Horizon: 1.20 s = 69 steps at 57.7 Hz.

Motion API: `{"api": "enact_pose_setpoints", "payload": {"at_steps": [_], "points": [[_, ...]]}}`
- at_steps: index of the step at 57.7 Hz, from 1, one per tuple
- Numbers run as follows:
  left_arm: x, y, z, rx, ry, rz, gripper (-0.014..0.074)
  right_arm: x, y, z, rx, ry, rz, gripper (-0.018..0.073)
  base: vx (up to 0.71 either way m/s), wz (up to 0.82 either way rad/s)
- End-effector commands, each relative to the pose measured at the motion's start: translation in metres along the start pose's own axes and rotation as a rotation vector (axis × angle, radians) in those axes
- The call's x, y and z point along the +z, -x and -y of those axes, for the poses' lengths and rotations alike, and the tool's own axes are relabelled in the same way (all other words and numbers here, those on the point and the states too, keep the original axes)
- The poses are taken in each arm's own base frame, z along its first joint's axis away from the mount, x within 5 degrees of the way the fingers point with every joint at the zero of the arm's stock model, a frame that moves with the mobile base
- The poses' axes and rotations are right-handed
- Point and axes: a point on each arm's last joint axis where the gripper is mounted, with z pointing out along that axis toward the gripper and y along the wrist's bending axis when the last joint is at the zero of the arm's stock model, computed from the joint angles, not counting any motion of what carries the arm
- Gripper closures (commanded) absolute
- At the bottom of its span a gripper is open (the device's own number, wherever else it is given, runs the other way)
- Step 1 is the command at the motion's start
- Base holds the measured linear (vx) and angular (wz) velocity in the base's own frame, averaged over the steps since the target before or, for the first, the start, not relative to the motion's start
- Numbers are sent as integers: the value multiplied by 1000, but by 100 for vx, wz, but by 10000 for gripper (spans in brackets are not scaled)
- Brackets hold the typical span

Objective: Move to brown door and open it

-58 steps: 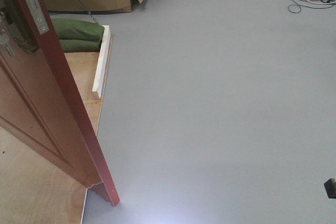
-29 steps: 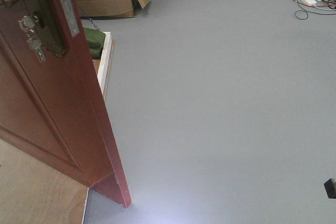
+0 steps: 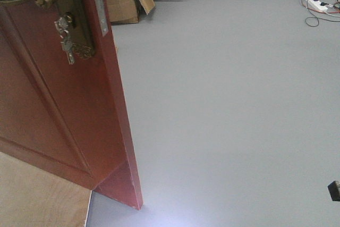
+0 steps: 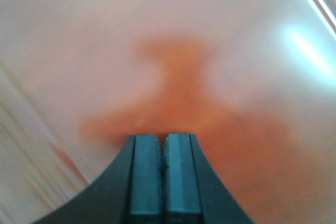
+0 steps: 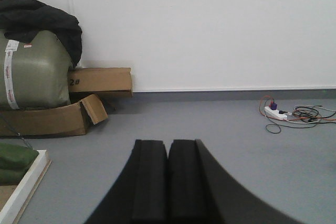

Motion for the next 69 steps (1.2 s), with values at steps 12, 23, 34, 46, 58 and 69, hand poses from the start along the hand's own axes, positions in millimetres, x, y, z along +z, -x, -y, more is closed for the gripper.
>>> {"api": "enact_pose_setpoints", "payload": {"at_steps": [12,23,34,46,58,69], "points": [[-12,5,30,-1,-83,45,600,-1,5,1,-12,-11,82,559,15,3],[-12,5,30,-1,-83,45,600,-1,5,1,-12,-11,82,559,16,4],[-12,5,30,-1,-83,45,600,-1,5,1,-12,-11,82,559,16,4],[-12,5,30,-1,-83,45,600,-1,5,1,-12,-11,82,559,14,4],[-12,5,30,-1,-83,45,600,-1,5,1,-12,-11,82,559,12,2],[-12,5,30,-1,-83,45,600,-1,5,1,-12,-11,82,559,8,1]]}}
